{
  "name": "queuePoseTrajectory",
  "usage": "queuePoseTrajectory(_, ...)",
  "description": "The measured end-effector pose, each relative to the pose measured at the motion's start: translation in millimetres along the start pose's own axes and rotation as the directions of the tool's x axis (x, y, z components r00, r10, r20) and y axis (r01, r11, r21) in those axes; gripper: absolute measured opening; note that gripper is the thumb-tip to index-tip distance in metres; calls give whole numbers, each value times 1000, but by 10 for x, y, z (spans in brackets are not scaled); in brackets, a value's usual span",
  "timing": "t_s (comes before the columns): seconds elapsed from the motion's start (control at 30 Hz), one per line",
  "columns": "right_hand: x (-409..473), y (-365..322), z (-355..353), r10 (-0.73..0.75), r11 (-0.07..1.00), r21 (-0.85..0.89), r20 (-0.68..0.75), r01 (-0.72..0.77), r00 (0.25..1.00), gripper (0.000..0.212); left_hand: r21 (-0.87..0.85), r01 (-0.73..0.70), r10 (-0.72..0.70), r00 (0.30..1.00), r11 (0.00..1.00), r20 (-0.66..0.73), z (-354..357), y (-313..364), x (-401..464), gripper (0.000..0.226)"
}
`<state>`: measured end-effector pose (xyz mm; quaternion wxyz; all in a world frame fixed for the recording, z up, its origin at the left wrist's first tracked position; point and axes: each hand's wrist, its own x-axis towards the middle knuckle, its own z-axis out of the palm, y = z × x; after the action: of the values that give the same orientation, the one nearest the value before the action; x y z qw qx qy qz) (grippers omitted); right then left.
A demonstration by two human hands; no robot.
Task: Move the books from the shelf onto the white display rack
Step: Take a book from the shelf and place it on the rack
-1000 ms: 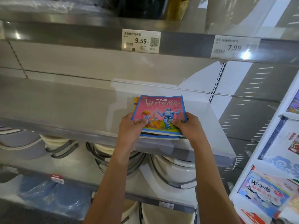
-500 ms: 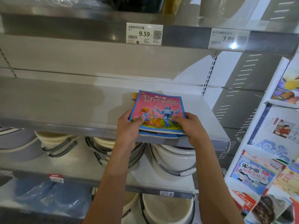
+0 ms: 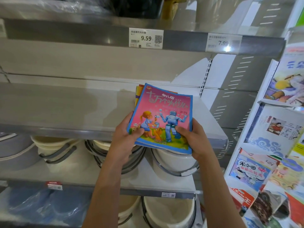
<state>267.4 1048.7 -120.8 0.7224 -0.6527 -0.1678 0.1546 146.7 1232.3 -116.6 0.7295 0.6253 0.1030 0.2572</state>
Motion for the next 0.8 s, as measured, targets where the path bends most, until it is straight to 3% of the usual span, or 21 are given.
queuePoseTrajectory(0.23, -373, 21, -263, -183, 978, -106, -45, 177, 982, 41, 55, 8, -14, 995, 998, 98, 198, 19, -76, 49)
queuePoseTrajectory(0.37, -574, -34, -513, -201, 967, -163, -29, 194, 979, 47, 85, 18, -30, 989, 996, 143, 389, -67, -214, 66)
queuePoseTrajectory(0.5, -850, -48, -867, -180, 966, -194, -30, 171, 983, 50, 85, 38, -59, 963, 996, 263, 696, -182, -396, 67)
queuePoseTrajectory(0.8, -1764, -18, -2002, -212, 960, -248, -330, 133, 920, 61, 111, 49, -93, 894, 993, 438, 1948, -452, -951, 64)
